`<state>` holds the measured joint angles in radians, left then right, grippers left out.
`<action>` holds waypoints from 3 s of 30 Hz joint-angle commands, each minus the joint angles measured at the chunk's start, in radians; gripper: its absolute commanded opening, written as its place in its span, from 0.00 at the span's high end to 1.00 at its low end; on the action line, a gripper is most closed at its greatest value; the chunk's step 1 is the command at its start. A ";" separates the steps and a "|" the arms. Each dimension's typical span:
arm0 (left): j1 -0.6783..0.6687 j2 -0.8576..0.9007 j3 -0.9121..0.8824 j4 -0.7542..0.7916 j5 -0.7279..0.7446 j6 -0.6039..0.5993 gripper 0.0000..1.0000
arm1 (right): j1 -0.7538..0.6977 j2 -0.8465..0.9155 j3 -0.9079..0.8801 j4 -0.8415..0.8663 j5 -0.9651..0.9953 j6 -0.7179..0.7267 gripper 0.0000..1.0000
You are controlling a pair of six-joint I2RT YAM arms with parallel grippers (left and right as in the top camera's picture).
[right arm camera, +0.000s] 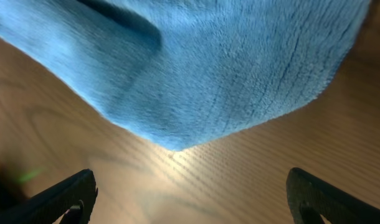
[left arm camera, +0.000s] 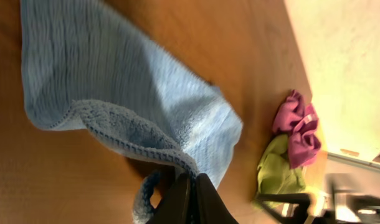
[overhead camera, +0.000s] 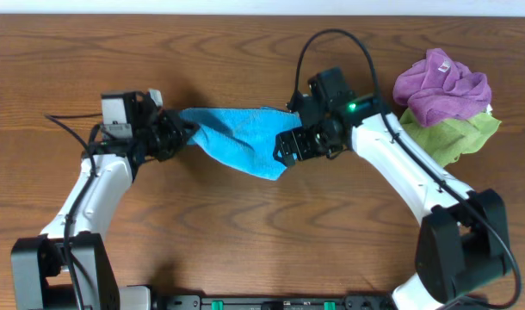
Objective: Fold the cloth
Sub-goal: 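Lift the blue cloth with both grippers and stretch it apart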
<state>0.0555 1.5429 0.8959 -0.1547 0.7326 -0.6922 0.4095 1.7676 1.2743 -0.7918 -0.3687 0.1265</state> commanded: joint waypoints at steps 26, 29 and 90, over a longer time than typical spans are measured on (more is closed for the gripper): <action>0.129 0.005 0.050 -0.006 -0.085 -0.003 0.94 | -0.001 0.096 -0.284 0.564 -0.053 0.277 0.11; 0.129 0.005 0.050 -0.006 -0.085 -0.003 0.94 | 0.011 0.130 -0.284 0.589 -0.055 0.278 0.13; 0.167 0.005 0.069 -0.182 -0.123 0.094 0.94 | 0.067 -0.015 -0.278 0.461 -0.032 0.163 0.47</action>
<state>0.2214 1.5429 0.9401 -0.3340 0.6212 -0.6197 0.4648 1.7161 0.9985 -0.3454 -0.3584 0.3771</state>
